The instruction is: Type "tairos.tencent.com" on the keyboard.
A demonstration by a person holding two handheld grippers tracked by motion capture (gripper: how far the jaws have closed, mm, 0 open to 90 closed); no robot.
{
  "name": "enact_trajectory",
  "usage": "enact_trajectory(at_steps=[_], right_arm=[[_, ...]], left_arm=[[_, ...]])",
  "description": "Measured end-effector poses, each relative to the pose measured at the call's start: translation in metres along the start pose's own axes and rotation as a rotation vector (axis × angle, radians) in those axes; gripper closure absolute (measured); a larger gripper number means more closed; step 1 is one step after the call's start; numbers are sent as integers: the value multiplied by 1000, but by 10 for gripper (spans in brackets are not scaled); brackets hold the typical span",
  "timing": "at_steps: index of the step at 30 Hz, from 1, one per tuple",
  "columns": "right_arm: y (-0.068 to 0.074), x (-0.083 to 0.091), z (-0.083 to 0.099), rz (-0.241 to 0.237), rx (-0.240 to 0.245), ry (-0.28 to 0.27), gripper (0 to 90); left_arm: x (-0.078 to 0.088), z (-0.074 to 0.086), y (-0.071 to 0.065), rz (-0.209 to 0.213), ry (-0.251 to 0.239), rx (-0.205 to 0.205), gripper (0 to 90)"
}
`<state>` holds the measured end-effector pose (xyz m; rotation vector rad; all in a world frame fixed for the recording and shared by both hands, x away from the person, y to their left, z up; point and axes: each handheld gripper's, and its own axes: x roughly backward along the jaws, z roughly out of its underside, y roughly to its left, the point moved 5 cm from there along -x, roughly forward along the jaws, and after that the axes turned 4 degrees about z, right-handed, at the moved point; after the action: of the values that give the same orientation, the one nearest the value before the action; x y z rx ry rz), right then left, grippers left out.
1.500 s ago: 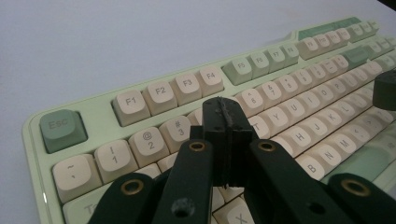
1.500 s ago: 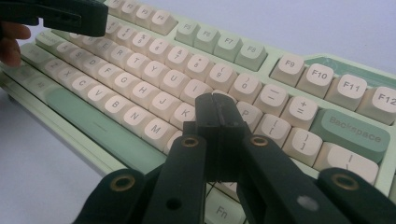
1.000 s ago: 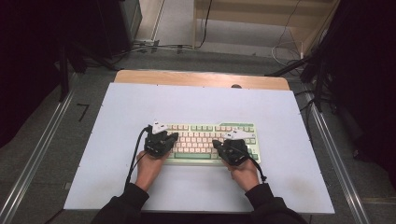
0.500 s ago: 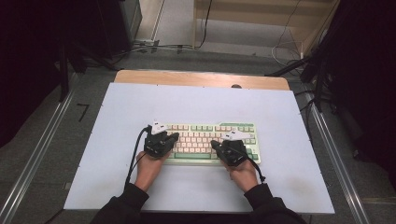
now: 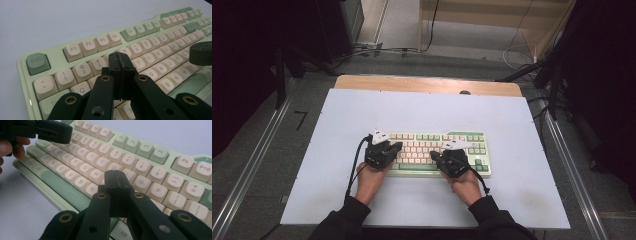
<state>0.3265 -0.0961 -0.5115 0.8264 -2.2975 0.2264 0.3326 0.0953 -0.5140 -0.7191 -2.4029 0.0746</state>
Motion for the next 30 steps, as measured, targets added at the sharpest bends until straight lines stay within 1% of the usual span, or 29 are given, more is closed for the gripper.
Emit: enact_trajectory(at_steps=[4, 14, 25, 29, 30], right_arm=[[4, -3, -1, -6, 6, 3, 875], [15, -10, 0, -25, 41, 7, 875], [21, -15, 1, -26, 64, 15, 875], [22, -17, 3, -20, 76, 22, 875], [22, -18, 4, -21, 76, 33, 875]], left_arm=[[1, 0, 1, -1, 0, 0, 900], [2, 0, 1, -2, 0, -1, 900], [2, 0, 1, 0, 0, -1, 900], [2, 0, 1, 1, 1, -2, 900], [2, 1, 1, 1, 1, -3, 900]])
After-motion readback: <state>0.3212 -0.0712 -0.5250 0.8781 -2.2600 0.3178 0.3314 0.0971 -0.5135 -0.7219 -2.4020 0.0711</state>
